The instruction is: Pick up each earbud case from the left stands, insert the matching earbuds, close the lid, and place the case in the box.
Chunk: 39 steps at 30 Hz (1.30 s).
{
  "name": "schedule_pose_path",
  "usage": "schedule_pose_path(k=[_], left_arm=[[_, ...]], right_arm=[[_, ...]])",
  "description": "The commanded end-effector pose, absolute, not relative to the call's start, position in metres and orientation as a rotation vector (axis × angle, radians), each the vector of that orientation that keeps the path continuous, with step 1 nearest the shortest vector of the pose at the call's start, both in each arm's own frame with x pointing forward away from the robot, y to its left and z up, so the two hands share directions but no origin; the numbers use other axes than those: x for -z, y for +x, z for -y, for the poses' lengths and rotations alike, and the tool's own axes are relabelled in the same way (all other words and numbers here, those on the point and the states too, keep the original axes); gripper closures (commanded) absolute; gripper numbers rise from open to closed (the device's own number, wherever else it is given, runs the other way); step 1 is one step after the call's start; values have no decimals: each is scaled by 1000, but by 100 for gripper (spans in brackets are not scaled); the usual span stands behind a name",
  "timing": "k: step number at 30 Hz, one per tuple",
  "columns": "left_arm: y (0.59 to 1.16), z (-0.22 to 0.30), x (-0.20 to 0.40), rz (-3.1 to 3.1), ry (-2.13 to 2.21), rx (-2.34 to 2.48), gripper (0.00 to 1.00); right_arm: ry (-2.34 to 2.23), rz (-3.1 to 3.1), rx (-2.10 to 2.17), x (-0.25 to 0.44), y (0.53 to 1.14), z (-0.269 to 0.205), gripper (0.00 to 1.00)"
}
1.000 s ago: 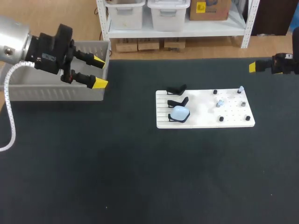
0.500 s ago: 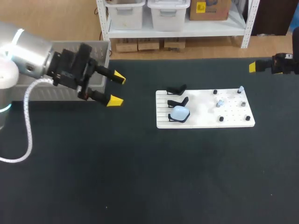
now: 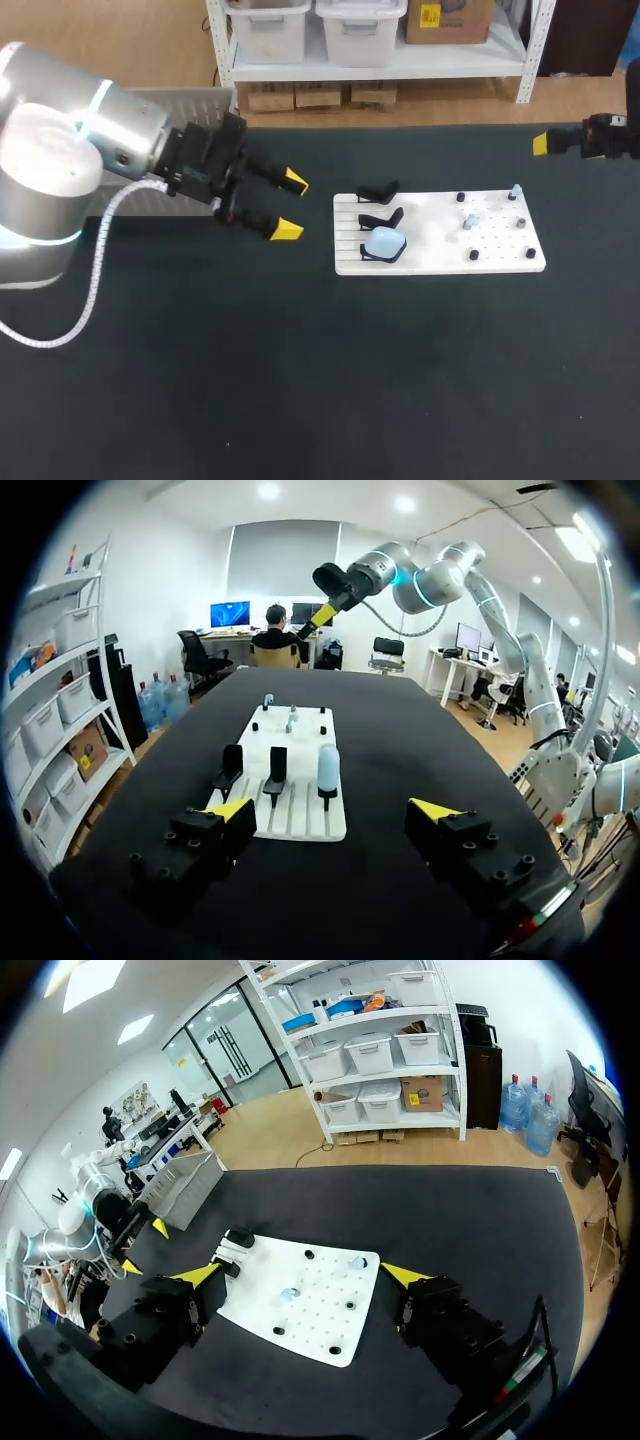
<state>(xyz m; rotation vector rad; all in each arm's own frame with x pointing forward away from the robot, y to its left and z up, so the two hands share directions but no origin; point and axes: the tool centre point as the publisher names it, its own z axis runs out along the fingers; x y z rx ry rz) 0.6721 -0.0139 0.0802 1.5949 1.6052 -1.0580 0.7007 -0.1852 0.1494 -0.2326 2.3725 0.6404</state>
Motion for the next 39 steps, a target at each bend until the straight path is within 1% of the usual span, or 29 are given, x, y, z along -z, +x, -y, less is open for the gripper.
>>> schedule_pose_path(k=[1,19,27,29,30,32,34,35,37,39], left_arm=[[677,29,-72,-1603,1584,1065,0],[665,92,-40,-1580,1613,1041,0],[659,103,-28,-1566,1620,1039,1],[659,104,-24,-1571,1608,1041,3],[660,104,-22,-1573,1594,1044,6],[661,103,-20,-1576,1587,1043,17],[662,103,-19,-1578,1581,1040,23],[662,104,-19,-1578,1577,1038,23],[663,104,-18,-1578,1569,1035,33],[664,104,-17,-1578,1565,1035,34]], right_arm=[[-233,-2372,-641,-150,701,185,0],[-233,-2372,-641,-150,701,185,0],[-233,-2372,-641,-150,701,185,0],[-233,-2372,-641,-150,701,185,0],[-233,-2372,-641,-150,701,185,0],[-233,-2372,-641,-150,701,185,0],[-233,-2372,-641,-150,701,185,0],[-233,-2372,-641,-150,701,185,0],[-233,-2372,-641,-150,701,185,0],[-233,-2372,-641,-150,701,185,0]])
